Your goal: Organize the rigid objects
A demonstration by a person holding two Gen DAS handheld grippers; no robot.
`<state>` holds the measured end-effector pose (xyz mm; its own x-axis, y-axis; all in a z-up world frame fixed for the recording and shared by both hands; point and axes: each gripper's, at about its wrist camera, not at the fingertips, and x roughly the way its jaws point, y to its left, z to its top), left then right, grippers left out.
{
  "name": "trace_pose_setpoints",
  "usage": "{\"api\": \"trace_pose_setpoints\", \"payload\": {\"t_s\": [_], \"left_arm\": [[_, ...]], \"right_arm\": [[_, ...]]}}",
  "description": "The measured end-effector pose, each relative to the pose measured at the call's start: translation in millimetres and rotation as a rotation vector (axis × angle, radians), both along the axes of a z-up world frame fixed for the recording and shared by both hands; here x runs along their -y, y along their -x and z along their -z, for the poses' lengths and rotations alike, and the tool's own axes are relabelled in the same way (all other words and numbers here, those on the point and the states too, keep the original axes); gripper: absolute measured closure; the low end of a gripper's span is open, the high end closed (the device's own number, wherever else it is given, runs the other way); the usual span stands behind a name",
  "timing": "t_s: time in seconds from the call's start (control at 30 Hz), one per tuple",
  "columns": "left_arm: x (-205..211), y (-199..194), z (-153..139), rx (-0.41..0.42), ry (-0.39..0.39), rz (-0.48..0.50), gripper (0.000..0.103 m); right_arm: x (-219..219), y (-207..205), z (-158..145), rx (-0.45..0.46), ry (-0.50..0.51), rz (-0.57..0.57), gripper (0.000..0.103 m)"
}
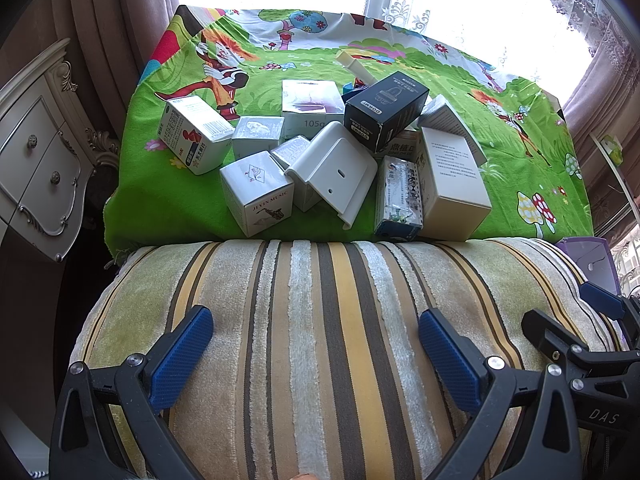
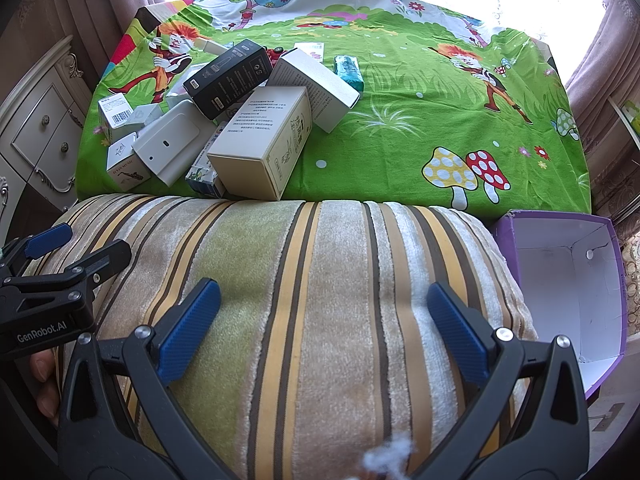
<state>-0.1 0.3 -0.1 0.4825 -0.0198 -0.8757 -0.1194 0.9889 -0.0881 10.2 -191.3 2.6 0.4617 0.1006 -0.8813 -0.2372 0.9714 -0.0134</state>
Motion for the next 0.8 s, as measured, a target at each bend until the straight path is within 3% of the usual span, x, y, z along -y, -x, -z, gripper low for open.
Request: {"api": "trace_pose_setpoints", "payload": {"t_s": [0.8], "left_arm": [[1.0,-1.6,0.1,-0.024,-0.01,0.002,0.0]], "right_arm": [[3.9,0.9,-3.4,-0.028,-0.017,-0.009,0.0]]}}
